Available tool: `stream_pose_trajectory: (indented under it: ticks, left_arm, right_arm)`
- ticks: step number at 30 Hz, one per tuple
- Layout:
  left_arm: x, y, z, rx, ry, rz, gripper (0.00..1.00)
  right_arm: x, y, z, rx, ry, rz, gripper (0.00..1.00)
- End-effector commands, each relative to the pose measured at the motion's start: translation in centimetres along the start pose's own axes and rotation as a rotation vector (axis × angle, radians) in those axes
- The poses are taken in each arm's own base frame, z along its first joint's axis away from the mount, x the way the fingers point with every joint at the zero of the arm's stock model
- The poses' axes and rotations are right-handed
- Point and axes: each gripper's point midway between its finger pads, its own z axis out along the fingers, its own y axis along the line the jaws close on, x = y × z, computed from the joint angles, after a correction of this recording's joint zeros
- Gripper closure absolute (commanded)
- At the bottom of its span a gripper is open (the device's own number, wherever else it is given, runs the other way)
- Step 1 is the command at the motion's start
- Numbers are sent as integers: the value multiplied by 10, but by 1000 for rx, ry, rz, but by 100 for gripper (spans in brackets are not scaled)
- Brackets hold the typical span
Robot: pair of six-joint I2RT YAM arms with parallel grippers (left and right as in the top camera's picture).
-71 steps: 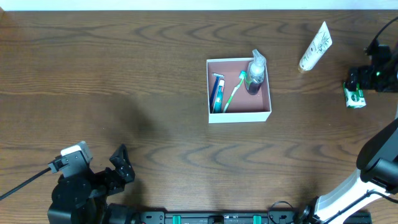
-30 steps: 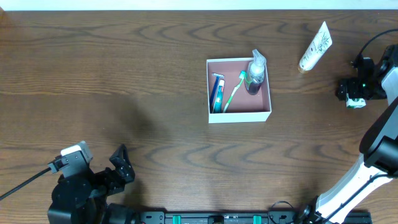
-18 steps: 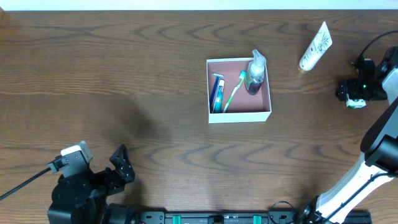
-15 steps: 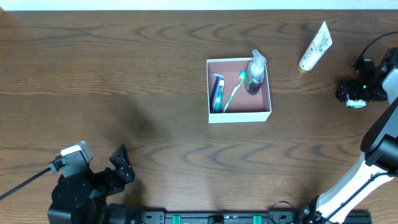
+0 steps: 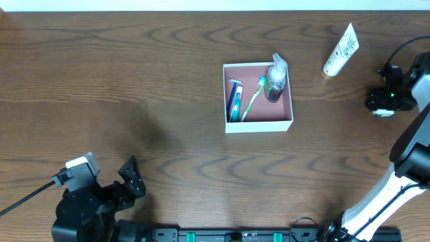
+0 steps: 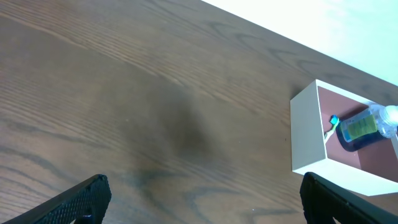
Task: Pack container
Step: 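Close the right gripper on the green soap bar and lift it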
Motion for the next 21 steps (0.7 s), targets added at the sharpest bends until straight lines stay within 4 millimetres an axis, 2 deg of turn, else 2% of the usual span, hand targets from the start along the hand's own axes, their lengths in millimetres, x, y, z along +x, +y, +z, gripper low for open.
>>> stream_pose_trajectory:
  ticks: [1, 3, 6, 11, 16, 21]
  left_arm:
    - [-2, 3, -1, -16, -12, 7, 2]
    - [-2, 3, -1, -16, -12, 7, 2]
    - [-2, 3, -1, -16, -12, 7, 2]
    - [-2, 3, -1, -16, -12, 7, 2]
    - [-2, 3, -1, -16, -12, 7, 2]
    - [-2, 3, -1, -16, -12, 7, 2]
  right_arm:
    - [6, -4, 8, -10, 16, 48, 46]
    - [4, -5, 6, -8, 13, 73, 52]
    - [-1, -6, -2, -8, 13, 80, 53]
    - [-20, -12, -28, -1, -10, 165, 60]
    - [-58, 0, -74, -110, -97, 235, 59]
    - [-94, 40, -139, -328, -208, 207, 60]
